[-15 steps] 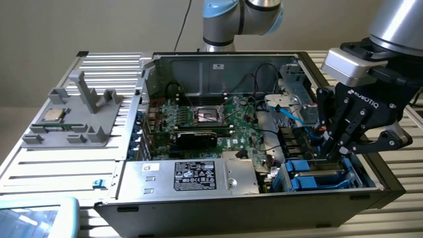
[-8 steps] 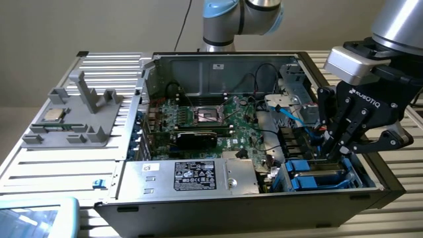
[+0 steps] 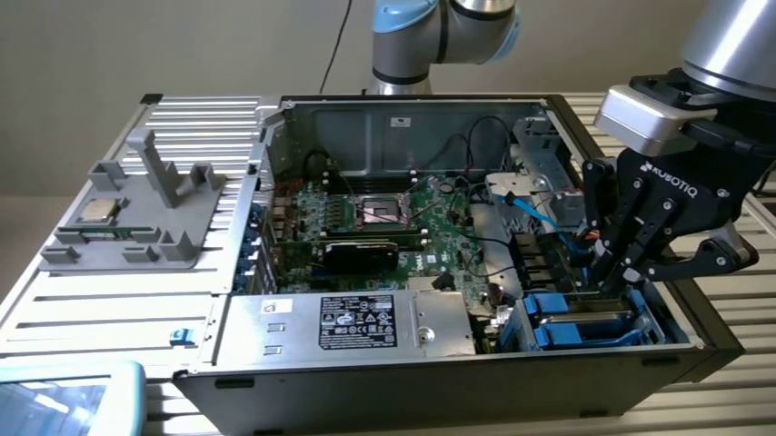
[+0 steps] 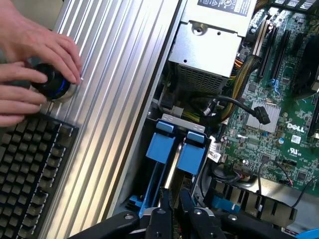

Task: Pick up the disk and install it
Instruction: 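Insert the first disk wire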

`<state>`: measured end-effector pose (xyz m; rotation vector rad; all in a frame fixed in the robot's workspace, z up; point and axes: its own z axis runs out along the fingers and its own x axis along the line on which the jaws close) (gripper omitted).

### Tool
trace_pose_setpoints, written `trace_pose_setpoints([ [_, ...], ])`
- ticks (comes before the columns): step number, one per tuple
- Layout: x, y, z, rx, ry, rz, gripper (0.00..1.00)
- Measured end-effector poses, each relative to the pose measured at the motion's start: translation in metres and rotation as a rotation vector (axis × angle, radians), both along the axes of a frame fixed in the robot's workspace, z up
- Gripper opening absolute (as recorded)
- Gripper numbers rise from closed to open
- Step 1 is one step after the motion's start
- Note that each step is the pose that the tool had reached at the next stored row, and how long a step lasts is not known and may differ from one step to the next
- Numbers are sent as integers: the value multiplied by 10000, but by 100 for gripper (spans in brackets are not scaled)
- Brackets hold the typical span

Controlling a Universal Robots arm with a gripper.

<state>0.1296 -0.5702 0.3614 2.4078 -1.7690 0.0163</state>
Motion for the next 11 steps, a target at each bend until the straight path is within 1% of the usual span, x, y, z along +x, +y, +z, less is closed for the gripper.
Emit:
trace_pose_setpoints([
  [4,4,2,0,-4,0,1,17],
  [6,26,16,-1,-49,7,1,17],
  [11,102,26,-21,-62,14,-85,17],
])
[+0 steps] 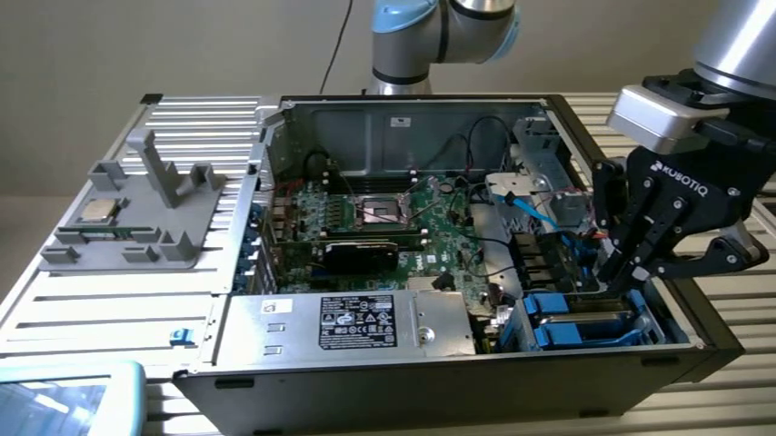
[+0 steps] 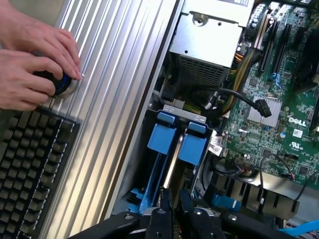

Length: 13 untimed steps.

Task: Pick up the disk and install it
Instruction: 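Insert the first disk wire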

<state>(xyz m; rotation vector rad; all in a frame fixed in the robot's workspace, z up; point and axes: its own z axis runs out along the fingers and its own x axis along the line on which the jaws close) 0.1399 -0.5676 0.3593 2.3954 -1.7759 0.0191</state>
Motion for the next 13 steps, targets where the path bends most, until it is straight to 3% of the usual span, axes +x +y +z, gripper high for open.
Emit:
trace_pose_setpoints([
  [10,12,0,-95,-13,33,-809,17],
  [13,13,1,-100,-35,137,-1028,17],
])
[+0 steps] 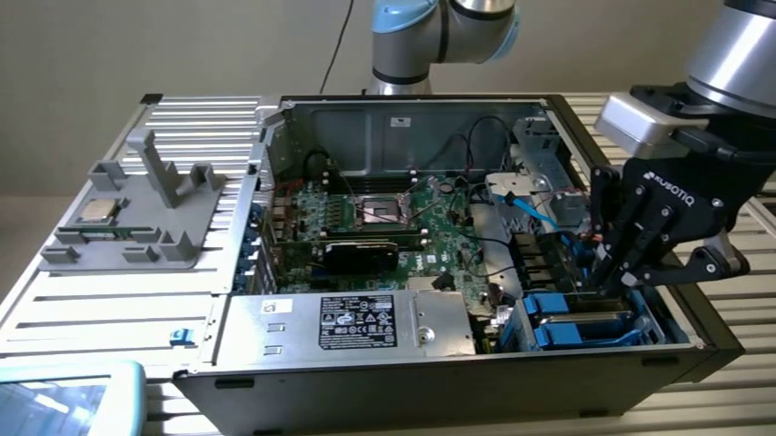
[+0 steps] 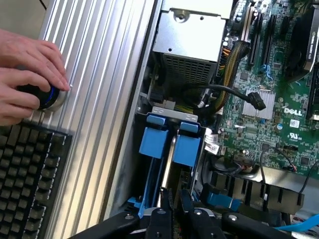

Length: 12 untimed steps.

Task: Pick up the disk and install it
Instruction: 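Insert the first disk wire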

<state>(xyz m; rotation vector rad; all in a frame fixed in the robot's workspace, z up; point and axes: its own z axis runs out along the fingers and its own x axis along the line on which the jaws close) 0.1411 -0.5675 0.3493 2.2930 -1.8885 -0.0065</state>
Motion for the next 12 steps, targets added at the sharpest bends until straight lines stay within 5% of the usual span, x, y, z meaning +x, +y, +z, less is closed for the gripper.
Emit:
trace_pose_setpoints([
  [12,21,3,-1,-12,227,-647,17],
])
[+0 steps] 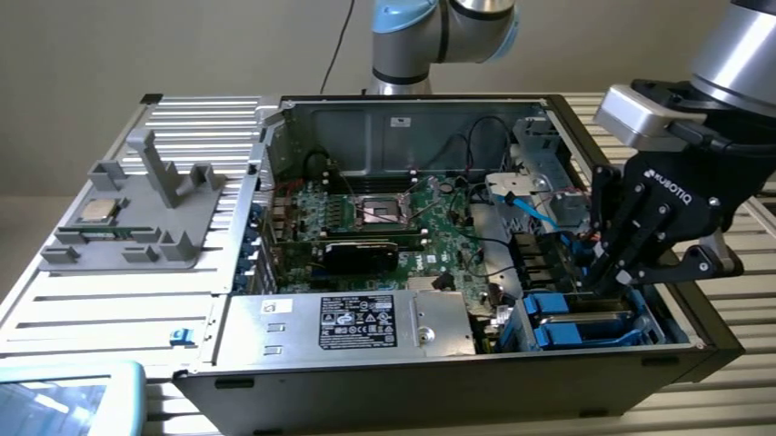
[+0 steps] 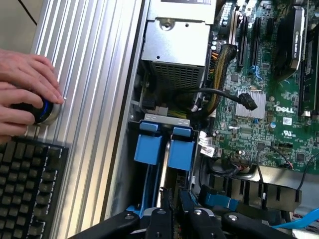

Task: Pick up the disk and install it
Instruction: 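Insert the first disk wire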

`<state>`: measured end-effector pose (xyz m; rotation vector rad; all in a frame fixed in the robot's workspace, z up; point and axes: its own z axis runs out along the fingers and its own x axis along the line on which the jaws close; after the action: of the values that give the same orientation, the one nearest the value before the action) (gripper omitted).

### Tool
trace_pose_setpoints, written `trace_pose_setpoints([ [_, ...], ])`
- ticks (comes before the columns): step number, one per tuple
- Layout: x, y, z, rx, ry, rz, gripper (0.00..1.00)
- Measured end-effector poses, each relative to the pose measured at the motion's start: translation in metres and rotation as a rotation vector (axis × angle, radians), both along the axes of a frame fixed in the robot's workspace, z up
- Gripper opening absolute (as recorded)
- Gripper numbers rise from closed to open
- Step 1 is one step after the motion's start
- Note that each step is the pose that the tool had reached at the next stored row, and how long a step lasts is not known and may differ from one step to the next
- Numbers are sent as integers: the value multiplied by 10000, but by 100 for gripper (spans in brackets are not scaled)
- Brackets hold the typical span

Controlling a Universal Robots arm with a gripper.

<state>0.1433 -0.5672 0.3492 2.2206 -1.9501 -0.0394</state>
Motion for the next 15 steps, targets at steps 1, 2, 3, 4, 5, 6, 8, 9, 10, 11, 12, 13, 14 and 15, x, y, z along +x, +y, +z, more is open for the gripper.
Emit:
trace_pose_setpoints([
  [1,5,1,0,-3,20,-19,17],
  [2,8,1,0,-8,48,-38,17],
  [3,10,1,0,-12,71,-54,17],
  [4,10,1,0,-12,72,-56,17],
  [5,10,1,0,-12,72,-57,17],
  [6,10,1,0,-13,72,-57,17],
  [8,33,2,0,-26,103,-58,17],
  [9,44,4,0,-30,114,-66,17],
  [10,56,5,0,-36,124,-74,17],
  [11,62,7,-1,-39,142,-87,17],
  [12,63,7,-3,-38,181,-117,17],
  [13,63,7,-4,-39,225,-159,17],
  [14,63,7,-5,-41,260,-207,17],
  [15,63,7,-6,-41,292,-265,17],
])
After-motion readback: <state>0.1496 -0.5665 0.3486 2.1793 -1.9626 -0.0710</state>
